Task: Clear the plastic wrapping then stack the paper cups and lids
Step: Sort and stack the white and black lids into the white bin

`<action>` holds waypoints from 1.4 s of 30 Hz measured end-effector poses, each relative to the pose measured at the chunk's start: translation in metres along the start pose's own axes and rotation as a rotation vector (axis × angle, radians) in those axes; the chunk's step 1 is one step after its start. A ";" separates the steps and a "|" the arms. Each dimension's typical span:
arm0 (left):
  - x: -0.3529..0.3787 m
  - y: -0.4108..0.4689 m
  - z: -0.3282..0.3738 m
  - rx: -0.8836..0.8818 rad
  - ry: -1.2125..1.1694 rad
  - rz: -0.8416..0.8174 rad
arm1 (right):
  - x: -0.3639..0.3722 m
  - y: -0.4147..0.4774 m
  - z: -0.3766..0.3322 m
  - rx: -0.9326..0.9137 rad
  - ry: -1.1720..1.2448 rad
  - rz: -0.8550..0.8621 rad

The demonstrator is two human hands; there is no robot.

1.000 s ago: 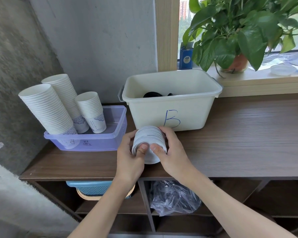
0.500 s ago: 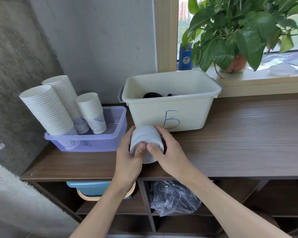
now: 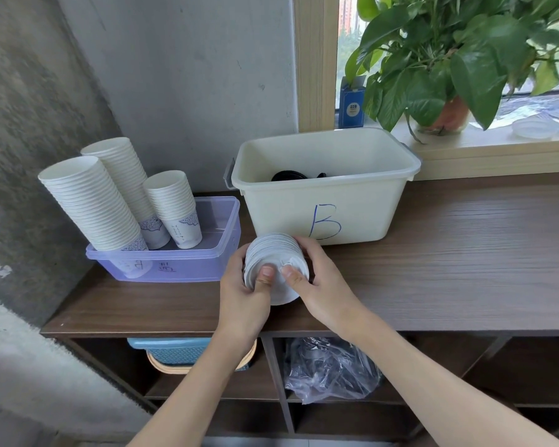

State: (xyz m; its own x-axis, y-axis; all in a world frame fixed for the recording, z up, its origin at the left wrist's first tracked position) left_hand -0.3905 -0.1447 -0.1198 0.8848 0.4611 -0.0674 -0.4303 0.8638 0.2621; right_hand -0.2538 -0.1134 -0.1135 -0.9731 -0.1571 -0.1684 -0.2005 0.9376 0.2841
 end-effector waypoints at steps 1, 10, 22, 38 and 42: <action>0.000 0.000 0.001 0.006 0.012 0.003 | 0.000 0.000 0.000 -0.001 0.004 0.003; -0.002 0.002 -0.003 -0.084 -0.031 -0.017 | 0.001 0.000 -0.001 0.002 -0.013 -0.015; 0.005 -0.002 0.015 0.015 0.026 -0.097 | -0.002 -0.001 -0.003 -0.006 -0.014 0.053; 0.001 0.006 -0.007 -0.076 0.026 0.044 | 0.007 -0.001 0.000 0.013 0.016 -0.052; 0.003 0.005 -0.004 -0.056 0.048 0.034 | 0.005 0.000 0.004 0.020 0.013 -0.018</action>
State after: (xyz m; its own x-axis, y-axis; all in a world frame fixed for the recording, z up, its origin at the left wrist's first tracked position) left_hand -0.3912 -0.1382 -0.1229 0.8604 0.4984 -0.1062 -0.4703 0.8569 0.2112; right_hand -0.2577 -0.1127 -0.1184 -0.9709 -0.1774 -0.1611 -0.2154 0.9405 0.2627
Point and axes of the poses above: each hand's wrist, its own y-axis towards the middle knuckle, its own x-axis out of the palm, z = x × y, the point moved 7 cm from there along y, towards the middle knuckle, and after that the axes turned 8 degrees about z, right-handed, at the moved point
